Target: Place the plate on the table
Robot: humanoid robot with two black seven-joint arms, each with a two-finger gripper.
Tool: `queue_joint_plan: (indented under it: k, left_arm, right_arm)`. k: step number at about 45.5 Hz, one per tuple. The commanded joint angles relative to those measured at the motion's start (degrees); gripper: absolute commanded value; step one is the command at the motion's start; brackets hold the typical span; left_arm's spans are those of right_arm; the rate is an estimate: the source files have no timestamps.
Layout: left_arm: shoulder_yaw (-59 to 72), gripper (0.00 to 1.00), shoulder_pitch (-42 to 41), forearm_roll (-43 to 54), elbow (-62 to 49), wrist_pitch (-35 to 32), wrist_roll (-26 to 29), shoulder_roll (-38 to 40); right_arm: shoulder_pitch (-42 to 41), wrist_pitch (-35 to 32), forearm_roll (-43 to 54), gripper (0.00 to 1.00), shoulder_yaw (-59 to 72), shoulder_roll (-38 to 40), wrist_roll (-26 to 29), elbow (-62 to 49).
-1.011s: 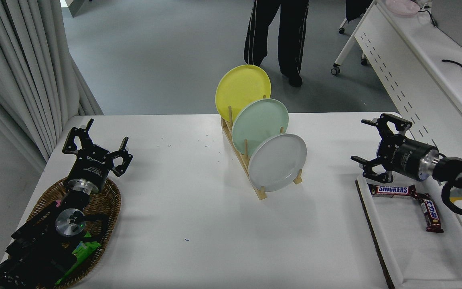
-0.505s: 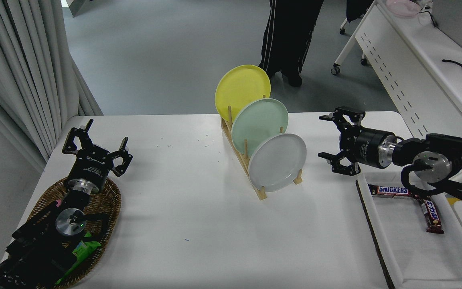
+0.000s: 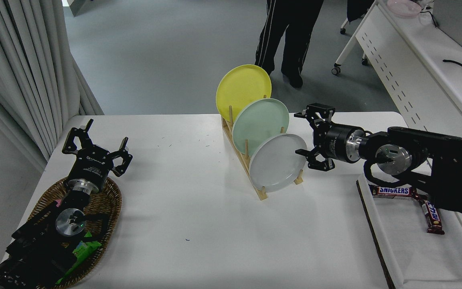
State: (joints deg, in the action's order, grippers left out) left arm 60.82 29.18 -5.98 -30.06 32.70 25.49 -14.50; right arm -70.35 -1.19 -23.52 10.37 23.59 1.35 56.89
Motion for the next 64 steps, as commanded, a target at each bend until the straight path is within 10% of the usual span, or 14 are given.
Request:
queue_joint_plan:
  k: [1, 19, 41, 64]
  left_arm:
    - [0.0, 1.0, 0.0, 0.0, 0.0, 0.0, 0.0, 0.0]
    - [0.0, 1.0, 0.0, 0.0, 0.0, 0.0, 0.0, 0.0]
    - [0.0, 1.0, 0.0, 0.0, 0.0, 0.0, 0.0, 0.0]
    - [0.0, 1.0, 0.0, 0.0, 0.0, 0.0, 0.0, 0.0]
  right_arm:
    - [0.21, 1.81, -2.23, 1.0, -1.14, -2.32, 2.25, -1.25]
    - [0.47, 4.0, -2.23, 1.0, -2.81, -4.95, 2.43, -5.38]
    - [0.56, 3.39, -1.44, 0.56, -4.04, -4.95, 2.43, -5.65]
    - [1.0, 3.83, -1.35, 0.44, -3.95, -4.95, 2.43, -5.74]
